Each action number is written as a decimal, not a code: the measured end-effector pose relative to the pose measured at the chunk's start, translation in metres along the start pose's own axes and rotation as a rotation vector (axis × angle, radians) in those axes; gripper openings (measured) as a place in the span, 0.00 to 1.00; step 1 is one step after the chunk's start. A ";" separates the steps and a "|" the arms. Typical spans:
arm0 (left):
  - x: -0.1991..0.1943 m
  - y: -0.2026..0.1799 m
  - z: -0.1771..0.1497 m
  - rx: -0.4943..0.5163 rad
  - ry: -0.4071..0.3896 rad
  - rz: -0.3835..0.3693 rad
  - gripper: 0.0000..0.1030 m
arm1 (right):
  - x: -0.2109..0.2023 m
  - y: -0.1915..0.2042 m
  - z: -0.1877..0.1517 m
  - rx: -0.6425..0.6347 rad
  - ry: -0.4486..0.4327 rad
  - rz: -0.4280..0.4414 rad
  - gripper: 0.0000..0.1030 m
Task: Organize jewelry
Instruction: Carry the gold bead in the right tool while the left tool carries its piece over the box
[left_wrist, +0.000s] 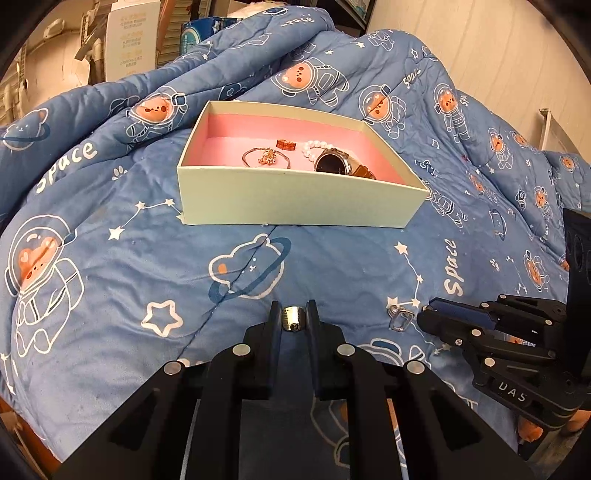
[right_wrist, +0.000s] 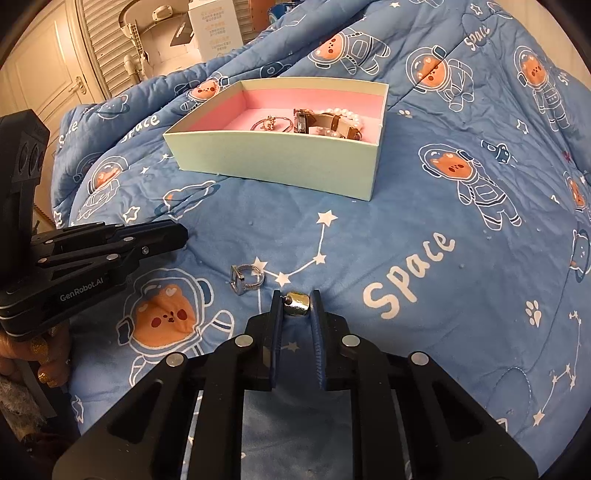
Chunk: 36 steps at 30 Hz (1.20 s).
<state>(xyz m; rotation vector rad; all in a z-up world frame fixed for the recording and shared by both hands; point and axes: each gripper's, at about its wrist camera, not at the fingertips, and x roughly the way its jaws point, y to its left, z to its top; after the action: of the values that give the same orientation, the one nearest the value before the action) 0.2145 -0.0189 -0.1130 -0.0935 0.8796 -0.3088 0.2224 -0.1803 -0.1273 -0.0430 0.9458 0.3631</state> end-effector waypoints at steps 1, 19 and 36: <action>-0.002 0.000 -0.001 -0.004 -0.003 -0.004 0.12 | -0.001 0.000 0.000 0.001 -0.001 0.001 0.15; -0.026 0.002 -0.017 -0.048 -0.024 -0.029 0.12 | -0.014 0.001 -0.005 0.034 -0.009 0.094 0.15; -0.027 0.011 0.049 0.008 -0.055 -0.025 0.12 | -0.020 0.016 0.064 -0.043 -0.065 0.199 0.15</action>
<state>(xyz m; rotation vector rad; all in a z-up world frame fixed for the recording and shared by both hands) 0.2387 -0.0025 -0.0634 -0.1051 0.8230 -0.3311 0.2569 -0.1589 -0.0718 0.0242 0.8802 0.5656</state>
